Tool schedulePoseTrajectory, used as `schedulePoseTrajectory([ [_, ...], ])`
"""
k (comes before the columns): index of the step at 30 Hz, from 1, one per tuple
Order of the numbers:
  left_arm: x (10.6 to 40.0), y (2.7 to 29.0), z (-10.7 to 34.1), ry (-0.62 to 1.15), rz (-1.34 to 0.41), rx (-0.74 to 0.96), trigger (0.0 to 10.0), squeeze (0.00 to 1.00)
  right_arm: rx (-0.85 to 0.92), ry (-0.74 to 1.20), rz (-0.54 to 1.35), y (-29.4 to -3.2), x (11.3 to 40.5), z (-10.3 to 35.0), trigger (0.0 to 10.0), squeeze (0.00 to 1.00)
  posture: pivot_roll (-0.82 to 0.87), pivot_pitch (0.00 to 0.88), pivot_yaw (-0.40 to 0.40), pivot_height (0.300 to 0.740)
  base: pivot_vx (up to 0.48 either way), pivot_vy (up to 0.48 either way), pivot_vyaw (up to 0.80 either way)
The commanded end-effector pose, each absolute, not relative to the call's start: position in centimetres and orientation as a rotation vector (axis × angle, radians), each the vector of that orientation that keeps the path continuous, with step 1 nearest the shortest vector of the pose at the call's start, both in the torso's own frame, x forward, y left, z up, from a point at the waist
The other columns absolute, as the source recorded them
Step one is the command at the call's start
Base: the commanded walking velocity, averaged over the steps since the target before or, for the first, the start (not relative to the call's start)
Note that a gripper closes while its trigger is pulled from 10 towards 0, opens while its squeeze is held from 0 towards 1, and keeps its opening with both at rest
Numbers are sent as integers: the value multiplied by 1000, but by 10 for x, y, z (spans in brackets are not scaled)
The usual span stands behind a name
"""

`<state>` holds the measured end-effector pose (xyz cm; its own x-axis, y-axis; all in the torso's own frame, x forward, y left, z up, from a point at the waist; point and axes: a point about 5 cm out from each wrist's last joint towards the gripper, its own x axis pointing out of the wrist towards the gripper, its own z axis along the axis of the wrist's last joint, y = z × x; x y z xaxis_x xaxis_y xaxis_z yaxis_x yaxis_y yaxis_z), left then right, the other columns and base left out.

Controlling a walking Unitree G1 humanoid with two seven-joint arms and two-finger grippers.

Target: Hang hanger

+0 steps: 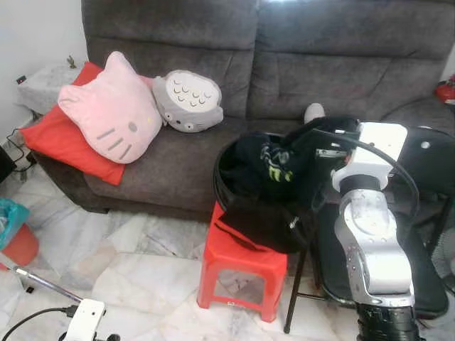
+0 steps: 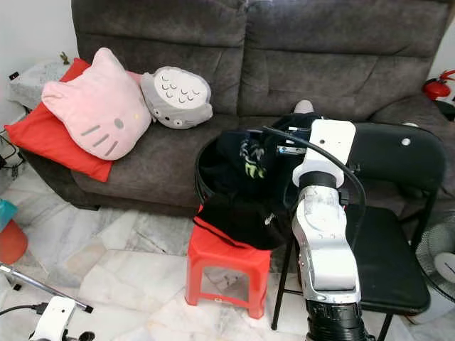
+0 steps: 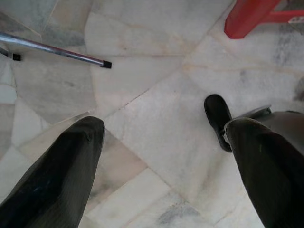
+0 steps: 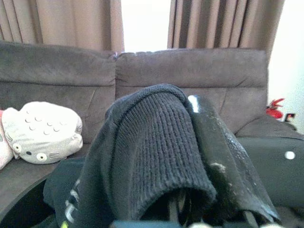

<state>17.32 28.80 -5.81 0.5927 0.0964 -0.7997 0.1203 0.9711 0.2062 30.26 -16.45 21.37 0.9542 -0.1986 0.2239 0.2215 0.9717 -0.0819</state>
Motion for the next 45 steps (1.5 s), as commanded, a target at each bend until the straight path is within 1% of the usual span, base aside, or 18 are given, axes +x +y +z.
schedulePoseTrajectory([
  [1, 171, 291, -58, 943, 1, 252, 10000, 0, -120, -238, -213, -165, 302, 216, 10000, 0, -109, 0, 9, 740, -368, 0, 0],
  [14, 169, 287, -61, 948, 8, 244, 10000, 0, -158, -265, -234, -172, 301, 220, 10000, 0, -111, 0, 1, 740, -366, 0, 0],
  [34, 175, 287, -58, 933, 12, 233, 10000, 0, -229, -318, -222, -170, 304, 234, 10000, 0, -109, 0, 0, 740, -365, 0, 0],
  [40, 176, 288, -57, 930, 12, 235, 10000, 0, -254, -350, -209, -167, 304, 239, 10000, 0, -107, 0, 3, 740, -365, 0, 0],
  [45, 177, 289, -57, 928, 12, 236, 10000, 0, -298, -400, -172, -160, 302, 246, 10000, 0, -110, 0, 5, 740, -364, 0, 0],
])
